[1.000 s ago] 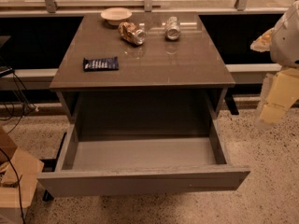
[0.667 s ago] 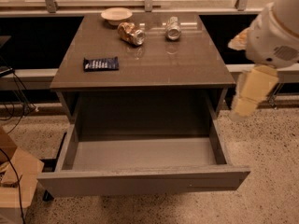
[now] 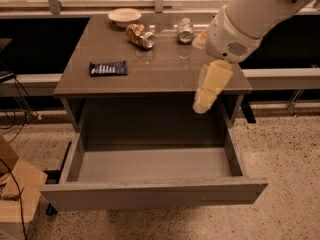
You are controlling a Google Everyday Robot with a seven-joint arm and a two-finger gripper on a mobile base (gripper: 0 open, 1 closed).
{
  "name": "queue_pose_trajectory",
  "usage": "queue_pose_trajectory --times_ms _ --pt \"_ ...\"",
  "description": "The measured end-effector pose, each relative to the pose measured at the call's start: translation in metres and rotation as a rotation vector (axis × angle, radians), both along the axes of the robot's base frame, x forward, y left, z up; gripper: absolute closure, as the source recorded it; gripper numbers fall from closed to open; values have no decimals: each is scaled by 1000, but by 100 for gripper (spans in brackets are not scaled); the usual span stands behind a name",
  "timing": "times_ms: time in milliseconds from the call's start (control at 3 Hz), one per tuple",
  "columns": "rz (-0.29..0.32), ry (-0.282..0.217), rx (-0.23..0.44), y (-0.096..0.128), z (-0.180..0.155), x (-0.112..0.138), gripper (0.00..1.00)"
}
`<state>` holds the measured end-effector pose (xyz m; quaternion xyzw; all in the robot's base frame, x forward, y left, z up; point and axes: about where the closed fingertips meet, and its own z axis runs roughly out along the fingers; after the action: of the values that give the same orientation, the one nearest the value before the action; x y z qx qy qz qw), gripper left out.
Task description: Place rxbar blueberry into top drawer
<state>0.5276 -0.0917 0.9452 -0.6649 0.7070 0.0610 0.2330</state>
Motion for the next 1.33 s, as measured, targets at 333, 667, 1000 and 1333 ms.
queue_pose_trajectory --times_ms 333,667,1000,1333 --pt "53 15 27 35 -11 27 0" --pt "53 15 27 35 -11 27 0" --pt "-2 -1 87 56 -31 57 0" --pt "-14 5 144 86 -56 97 0"
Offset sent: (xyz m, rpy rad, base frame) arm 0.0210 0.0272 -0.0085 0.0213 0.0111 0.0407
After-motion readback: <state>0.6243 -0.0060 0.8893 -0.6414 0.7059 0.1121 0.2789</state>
